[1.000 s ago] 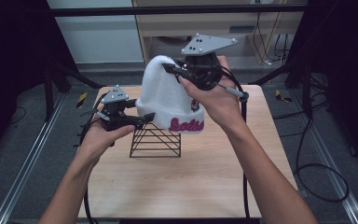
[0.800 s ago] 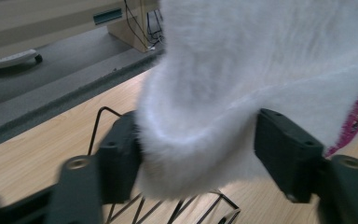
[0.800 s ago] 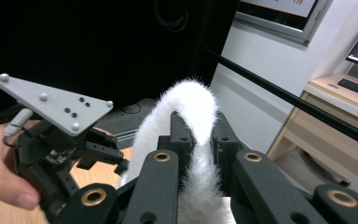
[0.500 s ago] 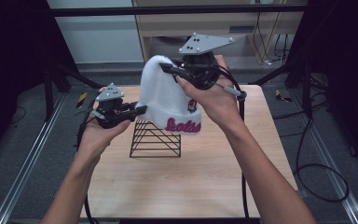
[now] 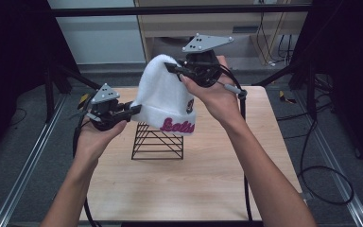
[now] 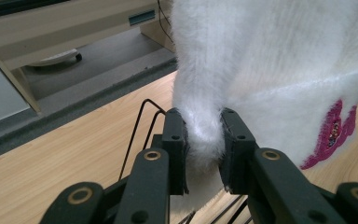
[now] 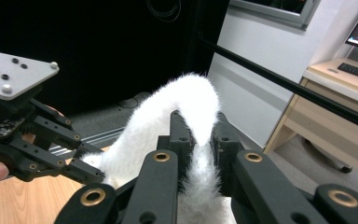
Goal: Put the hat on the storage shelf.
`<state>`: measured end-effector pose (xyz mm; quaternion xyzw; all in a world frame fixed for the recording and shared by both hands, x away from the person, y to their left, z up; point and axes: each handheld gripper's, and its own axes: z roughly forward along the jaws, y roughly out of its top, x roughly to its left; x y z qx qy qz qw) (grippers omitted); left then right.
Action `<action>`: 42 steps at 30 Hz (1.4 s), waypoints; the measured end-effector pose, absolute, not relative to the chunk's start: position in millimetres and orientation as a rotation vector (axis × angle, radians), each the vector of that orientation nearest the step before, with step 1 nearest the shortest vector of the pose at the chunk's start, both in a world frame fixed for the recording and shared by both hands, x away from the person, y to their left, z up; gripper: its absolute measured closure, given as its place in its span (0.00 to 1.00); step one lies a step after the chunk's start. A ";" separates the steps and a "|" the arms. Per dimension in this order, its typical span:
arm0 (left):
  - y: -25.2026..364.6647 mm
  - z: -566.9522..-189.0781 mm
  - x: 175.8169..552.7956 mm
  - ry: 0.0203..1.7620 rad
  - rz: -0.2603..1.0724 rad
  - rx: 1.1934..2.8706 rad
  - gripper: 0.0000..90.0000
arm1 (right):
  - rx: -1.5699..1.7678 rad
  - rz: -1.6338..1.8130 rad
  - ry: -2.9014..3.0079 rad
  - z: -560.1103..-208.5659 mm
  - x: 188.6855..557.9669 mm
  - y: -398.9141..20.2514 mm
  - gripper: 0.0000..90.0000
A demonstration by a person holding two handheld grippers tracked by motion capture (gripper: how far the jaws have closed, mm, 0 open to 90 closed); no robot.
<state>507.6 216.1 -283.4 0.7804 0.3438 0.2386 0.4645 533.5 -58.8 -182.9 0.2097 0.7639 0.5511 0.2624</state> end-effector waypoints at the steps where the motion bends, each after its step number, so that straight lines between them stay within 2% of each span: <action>1: 216.1 -283.4 507.6 0.845 0.586 1.917 0.82 | 0.567 1.491 2.066 -182.9 533.5 -58.8 0.92; 24: 226.3 -310.9 522.5 0.922 0.599 1.909 0.83 | 0.616 1.442 2.138 -214.2 561.7 -50.4 0.92; 42: 234.1 -329.9 521.6 0.945 0.617 1.906 0.83 | 0.563 1.418 2.173 -224.3 556.5 -39.8 0.91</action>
